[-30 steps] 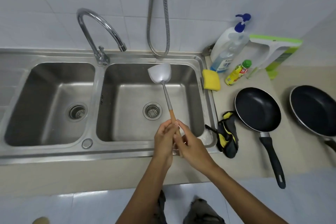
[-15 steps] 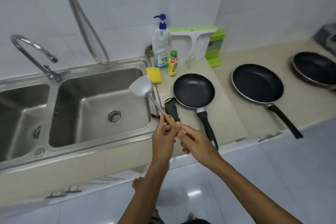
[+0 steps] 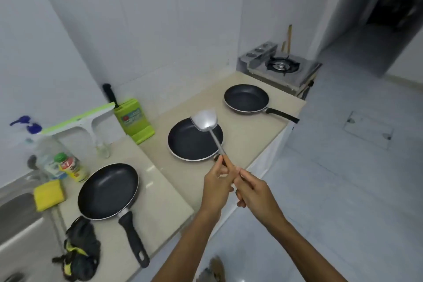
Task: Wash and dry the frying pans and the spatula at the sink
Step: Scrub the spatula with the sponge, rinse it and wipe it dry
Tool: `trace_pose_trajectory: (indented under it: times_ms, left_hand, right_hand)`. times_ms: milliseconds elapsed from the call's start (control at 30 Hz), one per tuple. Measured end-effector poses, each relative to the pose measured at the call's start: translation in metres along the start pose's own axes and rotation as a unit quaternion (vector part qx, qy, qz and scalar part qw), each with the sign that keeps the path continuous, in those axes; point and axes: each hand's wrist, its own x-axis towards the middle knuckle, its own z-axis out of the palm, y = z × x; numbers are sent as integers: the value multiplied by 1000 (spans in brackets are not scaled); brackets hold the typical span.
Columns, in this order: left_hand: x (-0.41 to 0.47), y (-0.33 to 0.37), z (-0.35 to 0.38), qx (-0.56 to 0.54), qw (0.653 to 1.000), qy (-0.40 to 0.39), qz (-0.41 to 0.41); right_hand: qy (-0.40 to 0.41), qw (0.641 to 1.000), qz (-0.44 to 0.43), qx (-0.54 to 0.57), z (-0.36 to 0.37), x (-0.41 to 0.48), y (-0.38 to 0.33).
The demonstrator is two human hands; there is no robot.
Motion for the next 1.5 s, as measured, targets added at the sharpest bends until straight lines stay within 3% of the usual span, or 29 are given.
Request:
trace_pose_trajectory:
  times_ms: [233, 433, 700, 1200, 1500]
  left_hand:
    - [136, -13, 89, 4, 999, -41, -33]
    - [272, -24, 156, -9, 995, -59, -80]
    - [396, -15, 209, -31, 987, -25, -153]
    - [557, -39, 293, -8, 964, 118, -238]
    - [600, -67, 310, 154, 934, 204, -251]
  right_hand:
    - [56, 997, 58, 2, -81, 119, 26]
    - [41, 991, 127, -8, -151, 248, 44]
    - [0, 985, 173, -25, -212, 389, 71]
    - [-186, 966, 127, -125, -304, 581, 160]
    - [-314, 907, 102, -261, -324, 646, 178]
